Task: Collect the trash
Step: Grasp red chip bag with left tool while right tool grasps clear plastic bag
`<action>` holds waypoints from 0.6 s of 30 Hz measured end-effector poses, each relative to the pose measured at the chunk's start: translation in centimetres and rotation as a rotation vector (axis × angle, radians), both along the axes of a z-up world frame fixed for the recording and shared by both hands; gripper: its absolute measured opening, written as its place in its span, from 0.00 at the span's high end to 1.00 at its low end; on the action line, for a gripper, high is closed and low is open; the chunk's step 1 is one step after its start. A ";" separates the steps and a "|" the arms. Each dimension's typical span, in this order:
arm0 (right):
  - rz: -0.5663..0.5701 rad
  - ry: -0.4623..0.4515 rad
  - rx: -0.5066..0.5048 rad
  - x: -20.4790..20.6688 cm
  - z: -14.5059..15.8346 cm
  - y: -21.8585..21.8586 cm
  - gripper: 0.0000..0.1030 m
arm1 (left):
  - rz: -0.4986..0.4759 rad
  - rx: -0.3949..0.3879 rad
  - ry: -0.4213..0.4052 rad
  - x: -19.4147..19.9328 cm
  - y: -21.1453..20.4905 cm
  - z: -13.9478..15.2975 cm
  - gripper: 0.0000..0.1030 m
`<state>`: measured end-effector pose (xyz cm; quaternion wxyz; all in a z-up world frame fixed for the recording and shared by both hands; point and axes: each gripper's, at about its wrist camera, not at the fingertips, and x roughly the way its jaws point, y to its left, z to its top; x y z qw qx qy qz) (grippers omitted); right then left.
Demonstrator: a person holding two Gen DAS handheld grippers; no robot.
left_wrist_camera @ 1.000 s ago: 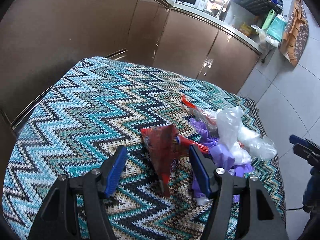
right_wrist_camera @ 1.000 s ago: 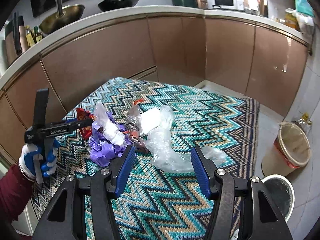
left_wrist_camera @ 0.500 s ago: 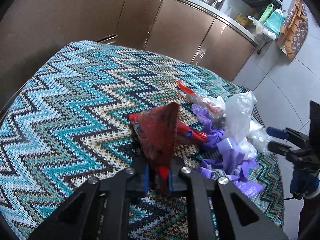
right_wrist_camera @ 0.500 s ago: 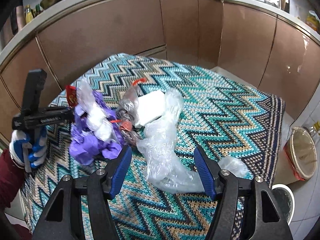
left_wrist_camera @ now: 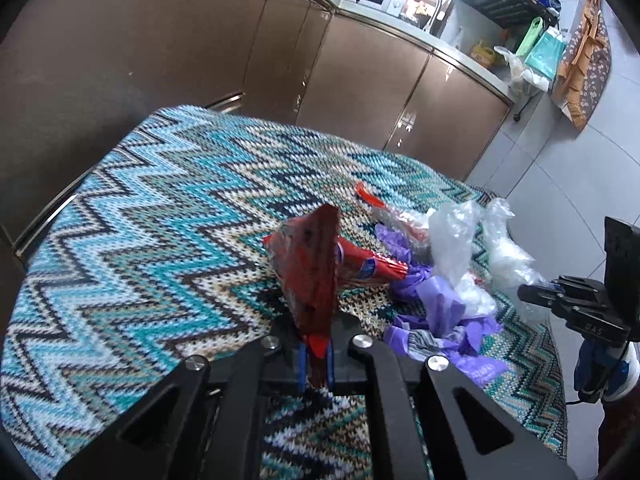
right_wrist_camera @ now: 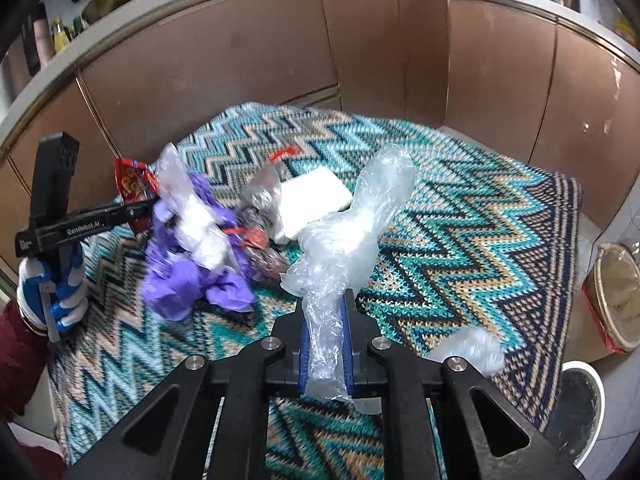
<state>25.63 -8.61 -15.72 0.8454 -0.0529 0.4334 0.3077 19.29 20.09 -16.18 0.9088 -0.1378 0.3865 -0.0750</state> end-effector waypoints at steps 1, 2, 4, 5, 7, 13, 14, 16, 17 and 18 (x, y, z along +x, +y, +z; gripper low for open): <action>-0.005 -0.009 0.011 -0.5 0.6 -0.2 0.88 | 0.007 0.000 -0.009 -0.5 0.3 0.5 0.94; -0.010 -0.020 0.021 -0.9 1.2 -0.4 0.88 | 0.011 0.001 -0.016 -0.6 0.1 1.0 0.94; -0.016 -0.039 0.039 -1.9 2.4 -0.8 0.88 | 0.018 0.001 -0.035 -1.7 0.4 2.1 0.94; -0.019 -0.047 0.046 -2.4 2.9 -1.0 0.88 | 0.019 0.003 -0.043 -2.2 0.3 2.5 0.94; -0.026 -0.069 0.061 -3.5 4.0 -1.2 0.88 | 0.023 0.010 -0.066 -3.3 0.2 3.8 0.94; -0.047 -0.141 0.106 -7.5 7.7 -2.4 0.88 | 0.027 0.016 -0.129 -6.5 0.5 7.2 0.94; -0.053 -0.153 0.114 -8.3 8.3 -2.7 0.88 | 0.026 0.015 -0.142 -7.3 0.5 7.9 0.94; -0.065 -0.180 0.132 -9.8 9.6 -3.4 0.88 | 0.022 0.018 -0.167 -8.4 0.2 9.1 0.94; -0.071 -0.195 0.138 -10.6 10.2 -3.7 0.88 | 0.019 0.019 -0.177 -8.8 0.1 9.7 0.94; -0.077 -0.207 0.144 -11.3 10.8 -4.0 0.88 | 0.014 0.021 -0.187 -9.4 -0.1 10.1 0.94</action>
